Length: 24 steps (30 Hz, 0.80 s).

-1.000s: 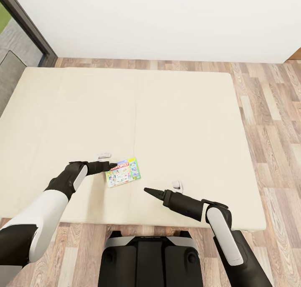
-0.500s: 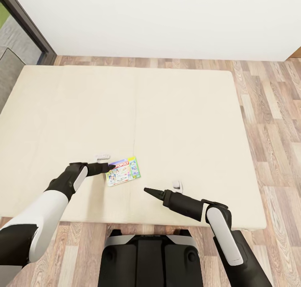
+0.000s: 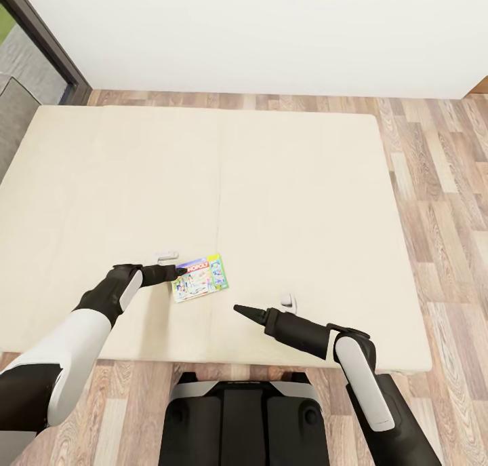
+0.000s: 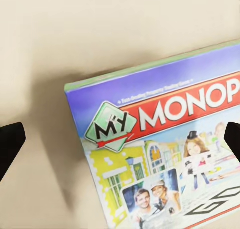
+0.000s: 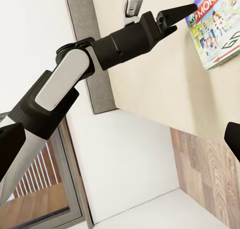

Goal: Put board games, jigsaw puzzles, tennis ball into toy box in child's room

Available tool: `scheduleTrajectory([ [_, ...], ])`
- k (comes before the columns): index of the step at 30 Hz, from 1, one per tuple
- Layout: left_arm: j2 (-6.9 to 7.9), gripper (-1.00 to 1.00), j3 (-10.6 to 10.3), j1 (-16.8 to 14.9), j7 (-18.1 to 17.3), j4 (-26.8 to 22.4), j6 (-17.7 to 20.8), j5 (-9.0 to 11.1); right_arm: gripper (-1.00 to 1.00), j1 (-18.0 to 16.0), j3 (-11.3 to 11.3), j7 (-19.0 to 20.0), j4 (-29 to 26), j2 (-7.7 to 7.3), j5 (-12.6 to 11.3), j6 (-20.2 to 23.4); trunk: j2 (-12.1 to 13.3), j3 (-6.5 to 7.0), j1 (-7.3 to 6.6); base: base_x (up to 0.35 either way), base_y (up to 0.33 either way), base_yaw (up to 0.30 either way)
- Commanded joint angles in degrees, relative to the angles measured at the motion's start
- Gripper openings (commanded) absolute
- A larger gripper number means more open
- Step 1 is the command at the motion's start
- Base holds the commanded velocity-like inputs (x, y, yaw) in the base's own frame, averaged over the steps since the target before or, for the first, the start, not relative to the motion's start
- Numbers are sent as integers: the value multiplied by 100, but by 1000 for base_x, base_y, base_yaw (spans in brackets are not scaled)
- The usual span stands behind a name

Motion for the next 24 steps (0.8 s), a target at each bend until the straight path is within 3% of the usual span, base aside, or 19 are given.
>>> scheduleTrajectory([
  [1,5,100,-16,-1,10,-7,39,58,100,-3,-5,40,-1,3,36,21,-9,-9,3,0,0,0],
  [24,-106,100,-33,-1,10,-16,52,50,100,-3,-4,47,-35,1,22,28,-9,-60,3,0,0,0],
])
